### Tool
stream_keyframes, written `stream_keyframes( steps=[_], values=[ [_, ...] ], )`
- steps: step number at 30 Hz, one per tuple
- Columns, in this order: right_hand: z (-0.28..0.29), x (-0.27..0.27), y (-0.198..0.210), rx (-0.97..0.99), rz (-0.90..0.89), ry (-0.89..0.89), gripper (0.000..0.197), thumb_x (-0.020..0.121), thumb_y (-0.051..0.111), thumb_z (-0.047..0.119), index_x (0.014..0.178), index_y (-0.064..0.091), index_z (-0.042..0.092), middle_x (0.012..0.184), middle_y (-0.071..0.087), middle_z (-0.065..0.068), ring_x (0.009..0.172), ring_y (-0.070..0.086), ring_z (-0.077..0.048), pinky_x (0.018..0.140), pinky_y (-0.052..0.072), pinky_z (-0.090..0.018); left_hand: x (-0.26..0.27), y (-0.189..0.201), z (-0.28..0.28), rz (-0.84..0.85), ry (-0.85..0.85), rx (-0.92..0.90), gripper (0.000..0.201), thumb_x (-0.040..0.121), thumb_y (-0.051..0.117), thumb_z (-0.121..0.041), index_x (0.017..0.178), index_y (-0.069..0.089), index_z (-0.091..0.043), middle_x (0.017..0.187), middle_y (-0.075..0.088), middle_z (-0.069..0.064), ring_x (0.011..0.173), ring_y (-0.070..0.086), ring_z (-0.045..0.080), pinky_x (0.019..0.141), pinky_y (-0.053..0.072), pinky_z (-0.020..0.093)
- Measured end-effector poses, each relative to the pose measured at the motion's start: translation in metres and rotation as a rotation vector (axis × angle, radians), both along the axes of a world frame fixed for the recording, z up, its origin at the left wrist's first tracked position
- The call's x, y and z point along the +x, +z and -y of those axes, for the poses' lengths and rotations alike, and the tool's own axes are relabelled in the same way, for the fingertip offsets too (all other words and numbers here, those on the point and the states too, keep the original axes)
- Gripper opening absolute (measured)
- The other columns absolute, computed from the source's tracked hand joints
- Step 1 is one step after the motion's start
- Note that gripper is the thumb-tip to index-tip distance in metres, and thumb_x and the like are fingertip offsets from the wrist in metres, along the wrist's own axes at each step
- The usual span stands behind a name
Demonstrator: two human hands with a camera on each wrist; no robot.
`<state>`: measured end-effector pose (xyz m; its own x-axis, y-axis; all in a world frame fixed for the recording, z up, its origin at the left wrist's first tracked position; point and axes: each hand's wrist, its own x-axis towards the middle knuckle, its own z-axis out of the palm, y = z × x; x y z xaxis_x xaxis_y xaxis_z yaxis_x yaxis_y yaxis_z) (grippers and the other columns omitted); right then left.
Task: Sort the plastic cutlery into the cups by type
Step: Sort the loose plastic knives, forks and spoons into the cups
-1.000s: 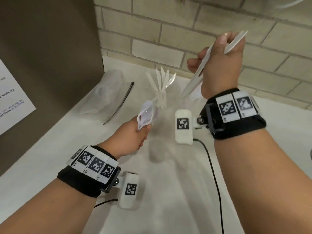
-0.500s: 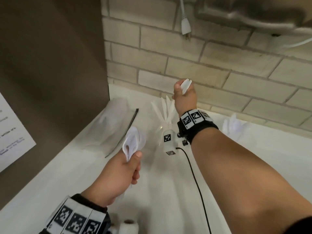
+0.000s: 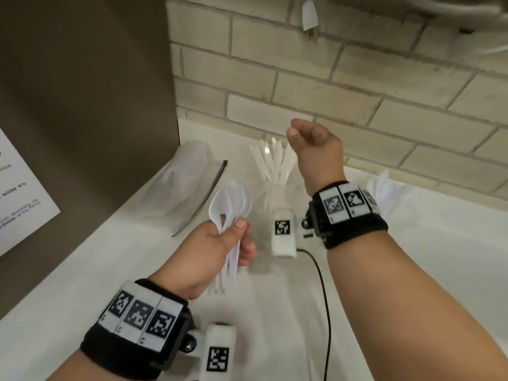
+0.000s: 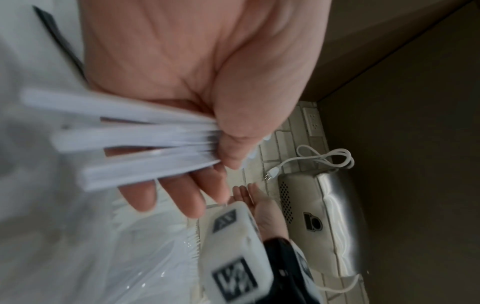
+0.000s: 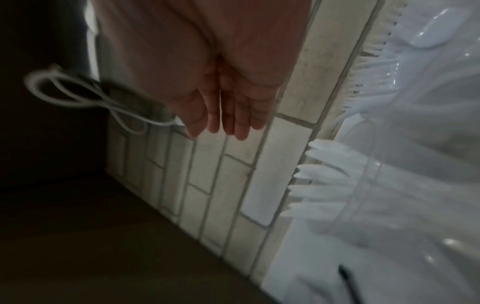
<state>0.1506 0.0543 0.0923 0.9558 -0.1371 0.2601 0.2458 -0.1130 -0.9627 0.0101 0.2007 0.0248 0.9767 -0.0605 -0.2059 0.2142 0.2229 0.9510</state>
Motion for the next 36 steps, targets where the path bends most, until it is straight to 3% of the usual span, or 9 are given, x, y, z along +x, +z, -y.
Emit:
stream_keyframes(
  steps=[5,8,12,14,20,25,27,33,36],
  values=[
    [0.007,-0.076,0.001,-0.103,-0.026,0.162,0.005,0.086,0.068,0.015,0.084,0.07,0.019,0.081,0.068,0.006,0.074,0.059,-0.006,0.076,0.052,-0.029,-0.001,0.007,0.005,0.005,-0.117,-0.132,0.024,0.087,0.052,-0.03,0.092,0.062,-0.008,0.065,0.059,0.004,0.055,0.056,0.018,0.056,0.051,0.032],
    [0.009,-0.107,0.002,-0.322,-0.091,0.191,0.015,0.075,0.076,0.036,0.078,0.07,0.023,0.072,0.063,0.009,0.06,0.054,0.0,0.062,0.047,-0.02,-0.001,0.007,0.013,0.025,-0.105,-0.059,0.021,0.093,0.051,-0.027,0.089,0.061,-0.009,0.062,0.053,0.002,0.053,0.05,0.015,0.056,0.047,0.03],
    [0.009,-0.123,-0.004,-0.569,-0.126,0.182,0.046,0.063,0.08,0.053,0.098,0.066,0.027,0.081,0.058,0.011,0.063,0.051,0.001,0.061,0.039,-0.014,-0.001,0.001,0.021,0.067,-0.076,0.189,0.028,0.097,0.047,-0.024,0.077,0.056,-0.007,0.062,0.055,0.006,0.057,0.054,0.017,0.068,0.047,0.038],
    [0.008,-0.124,-0.008,-0.595,-0.119,0.159,0.047,0.065,0.079,0.051,0.102,0.064,0.027,0.082,0.058,0.01,0.067,0.051,0.0,0.061,0.04,-0.015,-0.003,0.002,0.024,0.11,-0.084,0.263,0.029,0.1,0.043,-0.021,0.077,0.055,-0.006,0.062,0.054,0.005,0.058,0.055,0.014,0.068,0.048,0.034],
    [0.009,-0.121,-0.014,-0.442,-0.145,0.15,0.013,0.085,0.067,0.032,0.092,0.064,0.021,0.08,0.064,0.009,0.069,0.057,-0.002,0.063,0.044,-0.015,-0.01,0.004,0.029,0.123,-0.124,0.113,0.018,0.093,0.05,-0.027,0.085,0.059,-0.013,0.064,0.05,0.001,0.059,0.052,0.011,0.062,0.053,0.025],
    [0.003,-0.126,-0.015,-0.48,-0.156,0.199,0.041,0.075,0.073,0.047,0.105,0.061,0.021,0.091,0.064,0.007,0.077,0.062,-0.008,0.07,0.049,-0.019,-0.008,0.003,0.024,0.132,-0.107,0.158,0.019,0.097,0.047,-0.019,0.083,0.06,-0.019,0.06,0.052,-0.001,0.059,0.051,0.012,0.061,0.051,0.029],
    [0.002,-0.124,-0.016,-0.485,-0.166,0.194,0.034,0.079,0.072,0.039,0.104,0.061,0.019,0.089,0.063,0.007,0.078,0.061,-0.008,0.069,0.048,-0.018,-0.008,0.001,0.024,0.142,-0.126,0.119,0.015,0.092,0.051,-0.029,0.084,0.061,-0.02,0.06,0.053,-0.002,0.058,0.051,0.011,0.061,0.051,0.029],
    [-0.001,-0.12,-0.021,-0.385,-0.197,0.174,0.006,0.087,0.057,0.019,0.087,0.057,0.013,0.074,0.059,0.004,0.069,0.057,-0.01,0.06,0.043,-0.02,-0.011,-0.004,0.025,0.17,-0.162,0.061,0.037,0.076,0.05,-0.049,0.084,0.057,-0.014,0.063,0.052,-0.001,0.06,0.052,0.012,0.063,0.051,0.028],
    [-0.003,-0.117,-0.025,-0.419,-0.149,0.143,0.013,0.09,0.056,0.022,0.083,0.055,0.011,0.069,0.057,0.003,0.063,0.054,-0.009,0.056,0.041,-0.015,-0.01,-0.002,0.026,0.152,-0.156,0.043,0.042,0.075,0.048,-0.051,0.08,0.055,-0.01,0.066,0.051,-0.001,0.061,0.051,0.013,0.063,0.05,0.029]
  ],
)
